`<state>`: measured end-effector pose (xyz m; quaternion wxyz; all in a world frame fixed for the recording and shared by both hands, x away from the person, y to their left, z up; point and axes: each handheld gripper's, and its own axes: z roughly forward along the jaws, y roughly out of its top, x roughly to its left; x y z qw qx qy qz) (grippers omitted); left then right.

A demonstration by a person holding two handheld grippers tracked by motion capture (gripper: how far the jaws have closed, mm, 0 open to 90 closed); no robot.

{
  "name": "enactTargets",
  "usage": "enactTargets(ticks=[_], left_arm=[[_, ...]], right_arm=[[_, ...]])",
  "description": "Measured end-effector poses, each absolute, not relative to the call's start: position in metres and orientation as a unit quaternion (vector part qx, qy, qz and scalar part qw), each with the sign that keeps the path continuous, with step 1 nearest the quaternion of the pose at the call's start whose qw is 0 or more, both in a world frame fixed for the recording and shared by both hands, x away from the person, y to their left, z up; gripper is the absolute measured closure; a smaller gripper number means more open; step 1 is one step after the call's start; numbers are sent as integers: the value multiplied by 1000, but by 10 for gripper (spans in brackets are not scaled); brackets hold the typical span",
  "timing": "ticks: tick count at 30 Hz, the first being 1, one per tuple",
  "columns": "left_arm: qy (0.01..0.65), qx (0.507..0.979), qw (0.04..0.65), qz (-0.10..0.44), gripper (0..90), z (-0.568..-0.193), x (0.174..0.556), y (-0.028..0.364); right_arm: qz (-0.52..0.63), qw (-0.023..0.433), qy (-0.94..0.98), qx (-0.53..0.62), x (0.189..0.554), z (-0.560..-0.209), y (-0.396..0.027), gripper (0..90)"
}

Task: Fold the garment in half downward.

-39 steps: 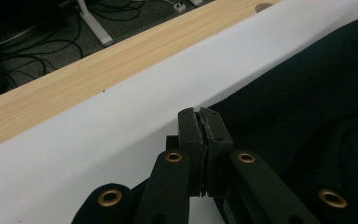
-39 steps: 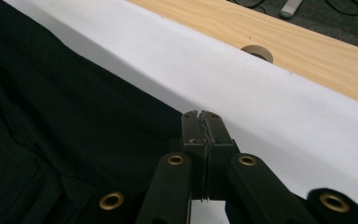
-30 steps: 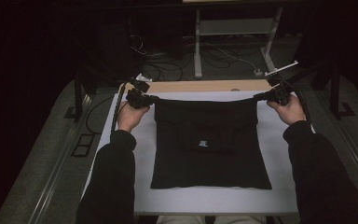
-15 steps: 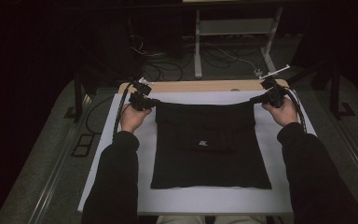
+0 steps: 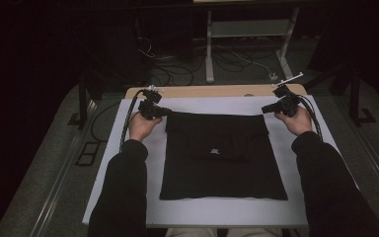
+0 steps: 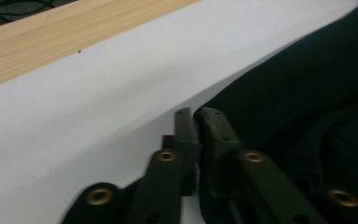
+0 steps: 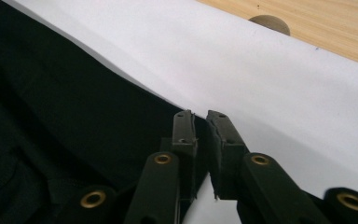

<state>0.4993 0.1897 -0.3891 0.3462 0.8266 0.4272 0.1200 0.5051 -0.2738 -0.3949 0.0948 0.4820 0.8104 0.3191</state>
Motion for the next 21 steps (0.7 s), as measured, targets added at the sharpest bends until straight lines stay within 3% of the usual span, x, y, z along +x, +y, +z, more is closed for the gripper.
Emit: enactTargets(ticks=[8, 12, 21], left_arm=[[434, 819, 352, 130, 526, -382, 495, 192], [436, 811, 366, 135, 430, -382, 490, 192], [424, 798, 418, 90, 237, -379, 482, 190]], right_arm=[[340, 95, 801, 484, 501, -386, -271, 483], [343, 95, 802, 479, 499, -384, -270, 416], [376, 85, 791, 475, 492, -373, -265, 157]])
